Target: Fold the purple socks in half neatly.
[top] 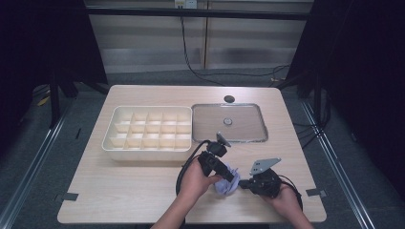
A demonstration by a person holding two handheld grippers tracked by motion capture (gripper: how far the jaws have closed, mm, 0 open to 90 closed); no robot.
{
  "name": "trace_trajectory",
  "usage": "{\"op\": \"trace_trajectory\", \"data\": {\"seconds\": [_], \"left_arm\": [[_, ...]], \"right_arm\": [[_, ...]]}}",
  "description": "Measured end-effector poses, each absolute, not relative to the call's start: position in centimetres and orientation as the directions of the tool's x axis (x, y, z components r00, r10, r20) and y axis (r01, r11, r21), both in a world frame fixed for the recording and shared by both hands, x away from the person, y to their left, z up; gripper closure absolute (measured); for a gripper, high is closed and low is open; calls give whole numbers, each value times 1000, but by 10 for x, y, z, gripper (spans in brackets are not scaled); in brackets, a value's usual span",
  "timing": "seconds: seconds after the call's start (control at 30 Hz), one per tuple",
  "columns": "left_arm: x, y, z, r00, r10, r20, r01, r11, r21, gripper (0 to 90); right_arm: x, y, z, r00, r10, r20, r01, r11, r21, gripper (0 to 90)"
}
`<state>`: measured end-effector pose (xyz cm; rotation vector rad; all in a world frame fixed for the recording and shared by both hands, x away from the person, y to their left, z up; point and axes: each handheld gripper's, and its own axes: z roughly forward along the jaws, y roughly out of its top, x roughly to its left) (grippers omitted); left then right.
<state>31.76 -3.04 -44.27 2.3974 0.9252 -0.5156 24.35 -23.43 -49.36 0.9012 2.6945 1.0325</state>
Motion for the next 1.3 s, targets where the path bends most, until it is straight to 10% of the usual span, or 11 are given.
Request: {"op": "trace_trajectory", "data": {"seconds": [1.3], "left_arm": [[313, -34, -470, 730, 540, -419, 671, -682, 291, 819]], "right_arm": [[243, -234, -494, -817, 569, 95, 486, 590, 645, 890]]}}
